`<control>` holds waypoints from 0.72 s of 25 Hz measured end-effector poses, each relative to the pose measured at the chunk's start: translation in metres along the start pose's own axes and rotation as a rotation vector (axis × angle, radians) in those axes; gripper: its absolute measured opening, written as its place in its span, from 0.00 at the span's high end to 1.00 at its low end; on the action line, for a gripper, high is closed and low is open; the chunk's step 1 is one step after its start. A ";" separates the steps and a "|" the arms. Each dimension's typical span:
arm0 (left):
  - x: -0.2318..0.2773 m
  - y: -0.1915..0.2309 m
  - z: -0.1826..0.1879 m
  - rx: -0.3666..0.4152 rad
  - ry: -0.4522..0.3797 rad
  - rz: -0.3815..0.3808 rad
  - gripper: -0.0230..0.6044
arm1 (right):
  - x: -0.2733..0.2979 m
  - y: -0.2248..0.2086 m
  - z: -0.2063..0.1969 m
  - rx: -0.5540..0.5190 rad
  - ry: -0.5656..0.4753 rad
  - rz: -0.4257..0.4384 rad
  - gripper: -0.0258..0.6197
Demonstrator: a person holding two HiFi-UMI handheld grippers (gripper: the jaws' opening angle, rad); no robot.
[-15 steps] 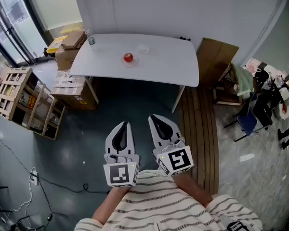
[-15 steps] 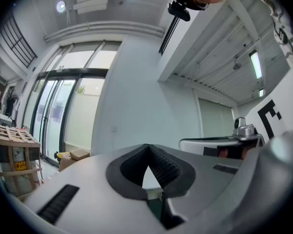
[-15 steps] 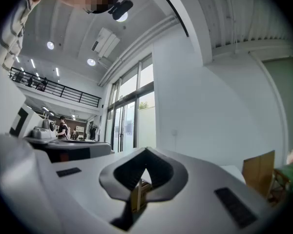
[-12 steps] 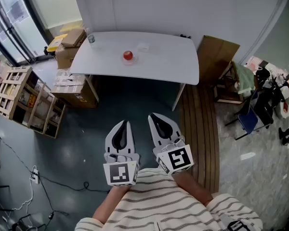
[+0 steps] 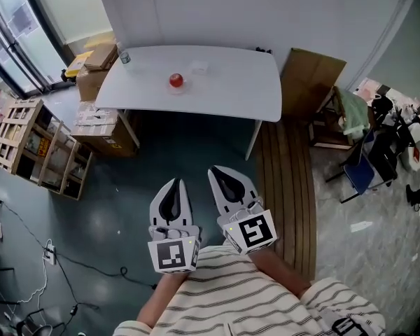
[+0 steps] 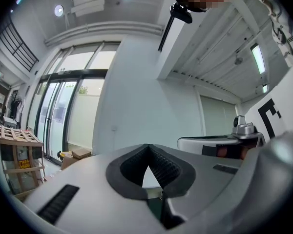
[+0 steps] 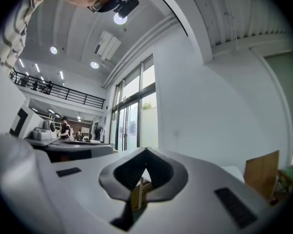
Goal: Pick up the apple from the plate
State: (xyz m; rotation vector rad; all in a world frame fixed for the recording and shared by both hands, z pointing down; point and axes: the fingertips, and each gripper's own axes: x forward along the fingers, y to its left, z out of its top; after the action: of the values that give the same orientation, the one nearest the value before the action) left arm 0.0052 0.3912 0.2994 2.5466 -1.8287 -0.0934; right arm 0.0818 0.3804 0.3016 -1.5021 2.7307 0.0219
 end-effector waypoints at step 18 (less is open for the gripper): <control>0.044 -0.015 -0.032 0.026 0.057 0.046 0.96 | 0.018 -0.050 -0.033 0.055 0.039 0.017 0.94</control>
State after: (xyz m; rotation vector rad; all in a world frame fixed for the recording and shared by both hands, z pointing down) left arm 0.0347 0.3534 0.3284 2.4946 -1.8791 0.0029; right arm 0.1138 0.3381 0.3337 -1.4812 2.7499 -0.0825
